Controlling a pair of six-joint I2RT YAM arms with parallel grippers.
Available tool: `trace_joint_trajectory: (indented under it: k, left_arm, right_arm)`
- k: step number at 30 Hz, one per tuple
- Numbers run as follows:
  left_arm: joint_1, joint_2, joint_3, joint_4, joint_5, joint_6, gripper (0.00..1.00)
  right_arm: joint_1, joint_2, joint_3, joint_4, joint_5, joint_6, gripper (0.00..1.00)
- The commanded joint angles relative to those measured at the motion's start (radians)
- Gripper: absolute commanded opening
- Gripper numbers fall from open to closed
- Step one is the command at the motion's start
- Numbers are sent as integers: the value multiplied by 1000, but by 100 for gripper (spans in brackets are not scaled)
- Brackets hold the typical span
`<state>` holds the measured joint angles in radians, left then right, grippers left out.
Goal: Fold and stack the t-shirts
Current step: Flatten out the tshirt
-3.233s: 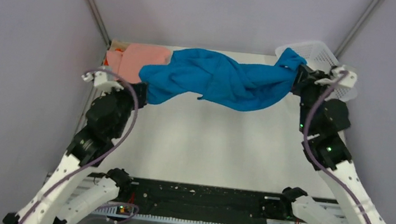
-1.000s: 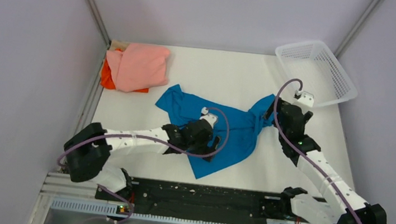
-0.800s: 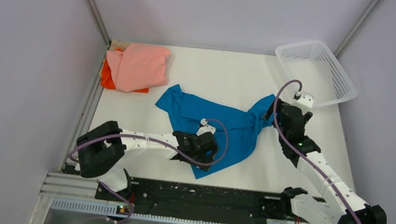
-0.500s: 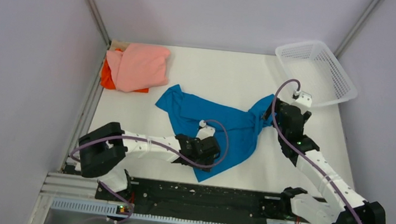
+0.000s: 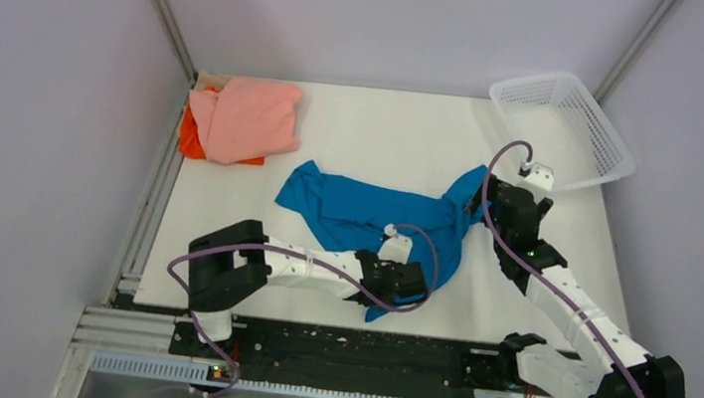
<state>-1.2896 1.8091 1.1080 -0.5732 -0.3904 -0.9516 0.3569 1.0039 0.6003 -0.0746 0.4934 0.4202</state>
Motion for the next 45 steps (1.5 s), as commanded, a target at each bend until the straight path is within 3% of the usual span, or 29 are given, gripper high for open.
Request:
trace_joint_trajectory:
  k: [1, 6, 11, 15, 19, 21, 27, 29, 38, 45]
  left_arm:
    - [80, 56, -94, -165, -116, -117, 0]
    - [249, -280, -207, -247, -328, -202, 0]
    - [298, -614, -306, -245, -542, -184, 0]
    - [310, -796, -395, -188, -571, -158, 0]
    - [315, -948, -473, -112, -544, -124, 0]
    - [317, -992, -498, -86, -548, -106, 0]
    - [319, -1036, -483, -130, -560, -112, 0]
    - [319, -1033, -484, -124, -555, -109, 0]
    - [319, -1023, -474, -130, -557, -113, 0]
    - [319, -1033, -479, -127, -574, -123, 0]
  right_arm:
    - [-5, -4, 16, 28, -10, -21, 99]
    - [-5, 33, 33, 40, -149, -75, 98]
    - [6, 201, 121, 0, -317, -90, 91]
    - [57, 351, 217, -75, -233, -98, 86]
    - [70, 366, 243, -119, -99, -160, 84]
    - [70, 329, 219, -99, -72, -156, 86]
    - [76, 238, 149, 33, -358, -97, 87]
    - [116, 250, 159, 46, -389, -95, 87]
    - [317, 456, 313, -118, -153, -74, 85]
    - [359, 502, 243, -152, -68, -99, 85]
